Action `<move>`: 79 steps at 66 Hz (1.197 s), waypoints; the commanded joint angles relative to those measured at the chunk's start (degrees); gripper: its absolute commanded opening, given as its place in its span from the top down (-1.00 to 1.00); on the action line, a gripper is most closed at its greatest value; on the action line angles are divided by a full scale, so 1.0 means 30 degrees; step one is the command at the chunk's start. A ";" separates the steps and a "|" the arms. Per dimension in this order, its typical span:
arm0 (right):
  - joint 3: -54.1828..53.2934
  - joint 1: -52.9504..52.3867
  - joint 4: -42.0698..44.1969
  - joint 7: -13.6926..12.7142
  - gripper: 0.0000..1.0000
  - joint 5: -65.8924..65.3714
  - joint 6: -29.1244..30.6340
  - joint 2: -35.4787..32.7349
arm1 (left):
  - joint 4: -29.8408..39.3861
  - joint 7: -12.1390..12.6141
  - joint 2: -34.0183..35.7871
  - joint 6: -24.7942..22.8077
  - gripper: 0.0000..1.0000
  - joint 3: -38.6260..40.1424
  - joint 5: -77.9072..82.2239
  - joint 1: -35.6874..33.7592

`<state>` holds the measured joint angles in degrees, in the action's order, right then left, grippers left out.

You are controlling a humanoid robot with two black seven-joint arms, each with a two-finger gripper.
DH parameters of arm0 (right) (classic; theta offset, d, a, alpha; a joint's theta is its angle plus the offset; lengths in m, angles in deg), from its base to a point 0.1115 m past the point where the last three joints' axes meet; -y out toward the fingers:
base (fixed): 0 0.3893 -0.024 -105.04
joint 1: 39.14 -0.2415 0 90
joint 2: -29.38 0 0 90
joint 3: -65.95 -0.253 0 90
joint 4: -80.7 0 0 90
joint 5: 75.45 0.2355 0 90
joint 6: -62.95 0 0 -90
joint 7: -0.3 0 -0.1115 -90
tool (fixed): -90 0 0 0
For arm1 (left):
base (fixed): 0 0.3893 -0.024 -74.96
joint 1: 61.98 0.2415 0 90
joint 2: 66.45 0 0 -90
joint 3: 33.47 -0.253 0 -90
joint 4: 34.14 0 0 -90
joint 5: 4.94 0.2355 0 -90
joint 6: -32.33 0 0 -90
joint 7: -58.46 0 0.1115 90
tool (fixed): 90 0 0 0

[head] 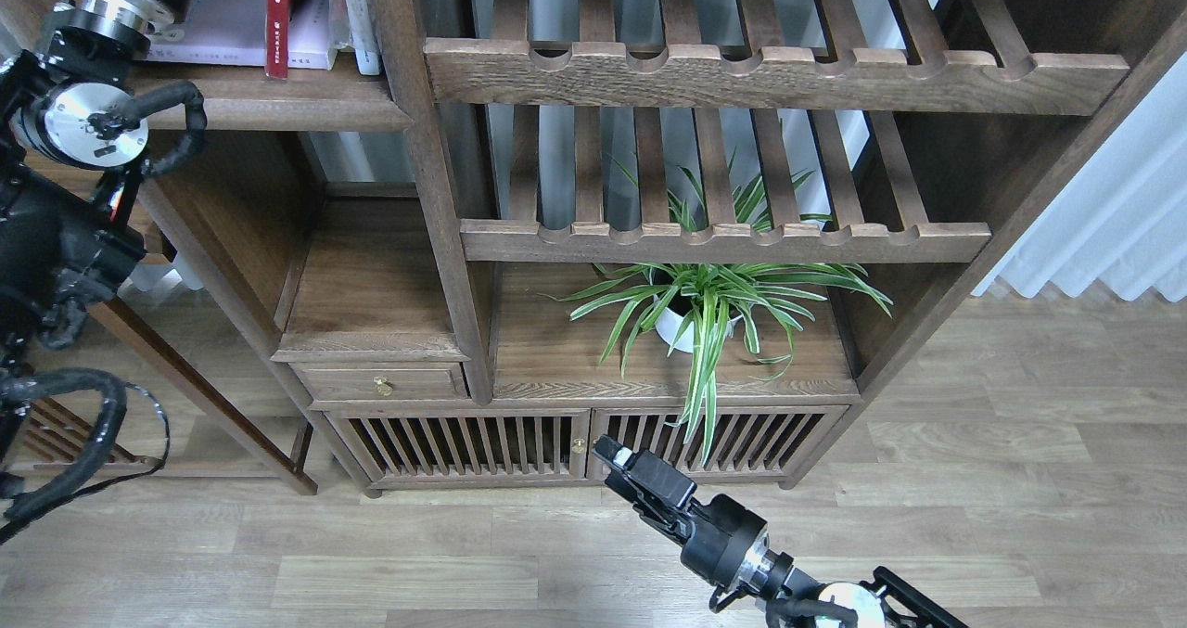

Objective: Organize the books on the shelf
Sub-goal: 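Release the yellow book and withdraw the left gripper downward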

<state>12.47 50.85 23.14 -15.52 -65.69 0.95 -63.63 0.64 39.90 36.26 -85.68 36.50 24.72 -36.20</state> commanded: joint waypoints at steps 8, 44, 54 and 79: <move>-0.0015 0.0063 -0.0002 0.0029 -0.98 0.0028 0.0000 0.0008 | 0.0099 -0.0346 -0.0075 0.0002 0.61 0.0113 -0.0245 0.0752; -0.0044 0.0150 -0.0002 0.0058 -0.98 0.0028 0.0000 0.0096 | 0.2176 0.0005 -0.0309 0.0002 -0.68 0.0406 -0.4636 0.1952; -0.0073 0.0180 -0.0031 0.0058 -0.98 0.0203 0.0000 0.0125 | 0.5516 0.0094 -0.0163 0.0002 -0.68 0.0435 -0.8184 0.4530; -0.0337 0.0033 -0.0060 0.1142 -0.98 0.0438 0.0000 0.0681 | 1.2812 0.0152 -0.0046 0.0002 -0.77 0.1431 -0.9621 1.0449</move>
<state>11.49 51.06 23.03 -13.26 -64.63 0.95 -61.94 33.28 40.26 35.94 -85.67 39.43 -3.99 -9.13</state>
